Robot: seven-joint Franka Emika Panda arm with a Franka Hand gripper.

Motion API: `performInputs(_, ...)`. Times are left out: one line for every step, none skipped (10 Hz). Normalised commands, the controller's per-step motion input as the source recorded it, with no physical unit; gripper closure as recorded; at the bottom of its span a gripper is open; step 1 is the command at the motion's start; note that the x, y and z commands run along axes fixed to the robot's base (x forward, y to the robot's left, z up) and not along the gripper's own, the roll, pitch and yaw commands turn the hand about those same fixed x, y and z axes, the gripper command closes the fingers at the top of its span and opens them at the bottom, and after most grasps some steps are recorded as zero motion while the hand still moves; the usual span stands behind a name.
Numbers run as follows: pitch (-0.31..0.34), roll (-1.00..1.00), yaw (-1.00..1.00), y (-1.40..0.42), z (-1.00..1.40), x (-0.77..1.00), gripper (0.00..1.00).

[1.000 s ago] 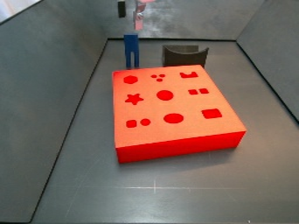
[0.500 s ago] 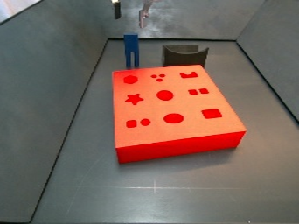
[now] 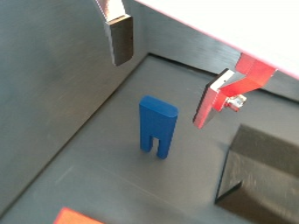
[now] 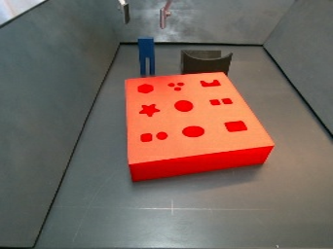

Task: Pick up the square-circle object. Move up. Rotate the square-circle object. Place the square-circle object on the fixture. Regrasp the square-circle object. Move to above the board. Insert the square-circle object.
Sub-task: Rotate the square-circle object.

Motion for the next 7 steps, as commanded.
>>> performInputs(0.047, -0.12, 1.0, 0.0, 0.0, 0.01, 0.0)
performInputs(0.051, -0.13, 0.83, 0.0, 0.0, 0.01, 0.0)
performInputs(0.051, -0.13, 0.59, 0.0, 0.0, 0.01, 0.0)
performInputs(0.051, -0.12, 0.31, 0.0, 0.0, 0.01, 0.0)
performInputs(0.051, -0.12, 0.18, 0.0, -1.0, 0.0, 0.0)
performInputs(0.029, -0.11, 0.08, 0.0, -1.0, 0.02, 0.0)
performInputs(-0.002, -0.11, 0.05, 0.0, -1.0, 0.04, 0.0)
